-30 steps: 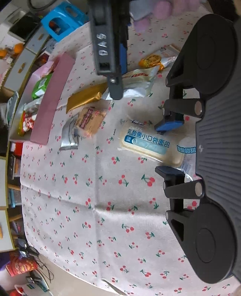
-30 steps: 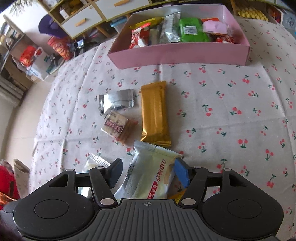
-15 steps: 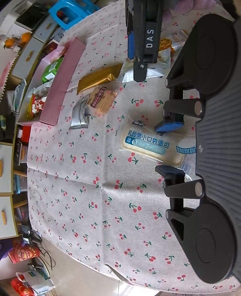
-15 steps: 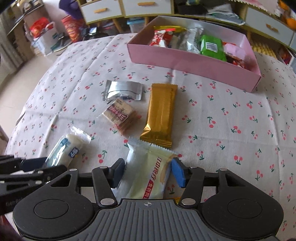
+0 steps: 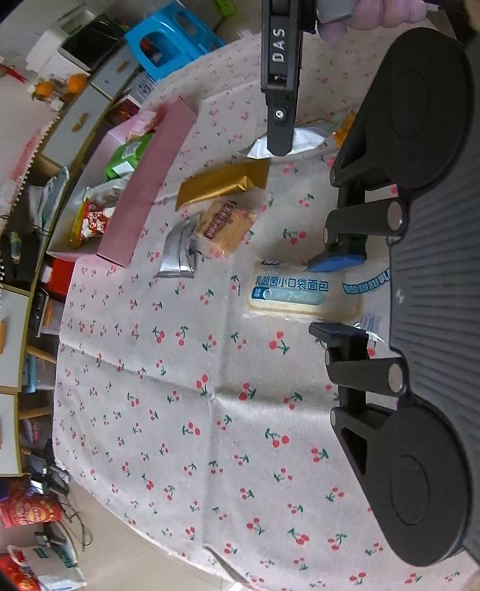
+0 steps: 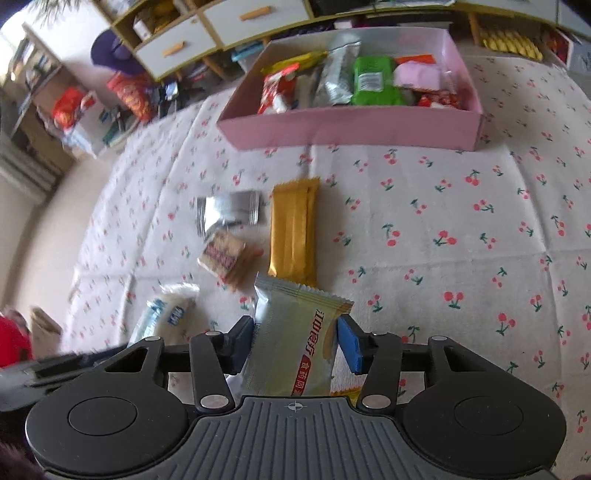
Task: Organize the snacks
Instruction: 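Grasp the white bread pack with left tool while right tool grasps white-red pack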
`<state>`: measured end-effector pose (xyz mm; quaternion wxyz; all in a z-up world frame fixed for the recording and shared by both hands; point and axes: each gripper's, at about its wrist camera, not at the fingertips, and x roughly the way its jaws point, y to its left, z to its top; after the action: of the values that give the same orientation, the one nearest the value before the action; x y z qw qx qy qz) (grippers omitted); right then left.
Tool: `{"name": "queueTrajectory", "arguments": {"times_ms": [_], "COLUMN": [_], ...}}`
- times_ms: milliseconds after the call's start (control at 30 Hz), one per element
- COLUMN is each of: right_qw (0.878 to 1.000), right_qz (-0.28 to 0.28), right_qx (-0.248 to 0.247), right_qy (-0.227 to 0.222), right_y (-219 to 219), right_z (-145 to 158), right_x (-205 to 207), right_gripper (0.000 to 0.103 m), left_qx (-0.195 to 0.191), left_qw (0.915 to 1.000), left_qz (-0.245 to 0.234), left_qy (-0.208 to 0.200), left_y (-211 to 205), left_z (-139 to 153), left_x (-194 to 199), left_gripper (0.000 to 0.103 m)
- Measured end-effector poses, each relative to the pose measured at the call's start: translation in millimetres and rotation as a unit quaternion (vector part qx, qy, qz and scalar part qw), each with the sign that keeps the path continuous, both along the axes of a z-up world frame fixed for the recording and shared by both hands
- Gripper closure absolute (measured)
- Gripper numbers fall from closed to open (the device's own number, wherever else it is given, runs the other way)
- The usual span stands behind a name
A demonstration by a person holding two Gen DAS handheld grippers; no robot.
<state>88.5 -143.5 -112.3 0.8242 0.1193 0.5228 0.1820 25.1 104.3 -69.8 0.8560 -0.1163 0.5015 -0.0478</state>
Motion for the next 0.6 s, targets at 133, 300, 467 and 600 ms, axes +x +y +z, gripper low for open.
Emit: {"name": "queueTrajectory", "arguments": {"times_ms": [133,300,467,600], "right_qw": [1.0,0.998,0.995,0.992], "right_qz": [-0.018,-0.038,-0.058,-0.073], "right_qx": [0.025,0.055,0.081,0.101], "right_qy": [0.0,0.001,-0.004,-0.009], "right_y": [-14,-30,-42,-51], "right_z": [9,19,28,38], "right_x": [6,13,21,26], "right_gripper": [0.054,0.054,0.054,0.054], "left_qx": [-0.023,-0.044,-0.055,-0.065], "left_qw": [0.9997,0.9988,0.9978,0.9964], "left_qz": [0.01,0.021,0.027,0.034], "left_qy": [0.001,-0.007,-0.028,-0.043], "left_y": [2,2,-1,-2], "left_z": [3,12,25,34], "left_x": [5,9,17,27], "left_gripper": [0.079,0.084,0.087,0.089]}}
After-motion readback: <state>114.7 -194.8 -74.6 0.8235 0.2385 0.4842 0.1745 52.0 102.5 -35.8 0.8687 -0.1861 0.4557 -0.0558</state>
